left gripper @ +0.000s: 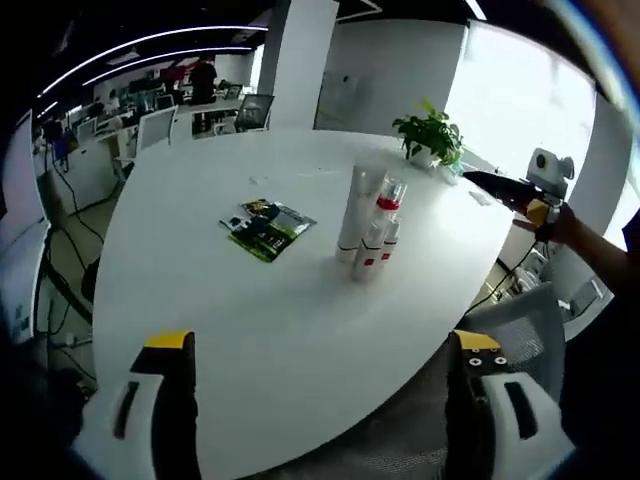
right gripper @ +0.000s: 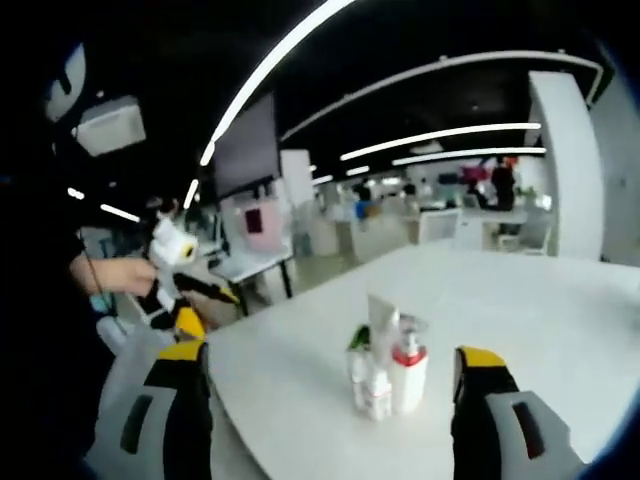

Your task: Arrange the skincare products in the storage area until every visible bottle or jar stands upright without overlapping.

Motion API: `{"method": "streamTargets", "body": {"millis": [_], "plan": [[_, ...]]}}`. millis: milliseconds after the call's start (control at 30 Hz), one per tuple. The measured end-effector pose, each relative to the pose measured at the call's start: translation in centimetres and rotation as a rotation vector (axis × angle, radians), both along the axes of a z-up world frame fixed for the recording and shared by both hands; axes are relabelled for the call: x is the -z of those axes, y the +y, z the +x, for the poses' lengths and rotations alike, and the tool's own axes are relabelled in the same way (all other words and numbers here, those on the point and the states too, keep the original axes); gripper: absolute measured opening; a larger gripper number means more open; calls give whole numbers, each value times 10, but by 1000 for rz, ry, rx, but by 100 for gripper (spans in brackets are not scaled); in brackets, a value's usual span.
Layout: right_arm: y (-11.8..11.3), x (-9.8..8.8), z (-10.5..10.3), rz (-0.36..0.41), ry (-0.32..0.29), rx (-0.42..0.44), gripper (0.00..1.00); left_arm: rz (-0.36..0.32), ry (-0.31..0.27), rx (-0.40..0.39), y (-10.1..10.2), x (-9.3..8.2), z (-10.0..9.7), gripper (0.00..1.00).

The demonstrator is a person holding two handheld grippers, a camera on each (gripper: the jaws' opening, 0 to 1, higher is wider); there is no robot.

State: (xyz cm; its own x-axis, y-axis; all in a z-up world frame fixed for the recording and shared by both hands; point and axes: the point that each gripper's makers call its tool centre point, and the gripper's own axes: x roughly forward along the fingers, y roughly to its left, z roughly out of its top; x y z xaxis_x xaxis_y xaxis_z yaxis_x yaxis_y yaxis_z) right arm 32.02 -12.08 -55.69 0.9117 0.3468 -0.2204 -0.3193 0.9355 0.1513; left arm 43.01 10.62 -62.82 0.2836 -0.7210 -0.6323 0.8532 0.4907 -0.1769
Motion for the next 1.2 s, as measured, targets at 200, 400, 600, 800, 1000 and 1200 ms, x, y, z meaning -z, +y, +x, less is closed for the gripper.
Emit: {"method": "streamTargets", "body": {"millis": [200, 400, 600, 800, 1000, 1200], "plan": [[-2, 7, -9, -18, 36, 15, 99, -64, 16, -2, -10, -12, 4, 99], [-6, 17, -18, -4, 64, 50, 99, -49, 16, 14, -11, -11, 8, 99], [-8, 21, -20, 14, 77, 75, 99, -24, 24, 41, -13, -4, 5, 99], [-8, 25, -19, 16, 93, 81, 99, -12, 40, 61, -14, -1, 6, 99], [-15, 28, -15, 16, 104, 99, 99, -17, 19, 68, -22, -9, 30, 99], [-17, 30, -9, 32, 100, 113, 99, -15, 16, 81, -33, -10, 44, 99]]}}
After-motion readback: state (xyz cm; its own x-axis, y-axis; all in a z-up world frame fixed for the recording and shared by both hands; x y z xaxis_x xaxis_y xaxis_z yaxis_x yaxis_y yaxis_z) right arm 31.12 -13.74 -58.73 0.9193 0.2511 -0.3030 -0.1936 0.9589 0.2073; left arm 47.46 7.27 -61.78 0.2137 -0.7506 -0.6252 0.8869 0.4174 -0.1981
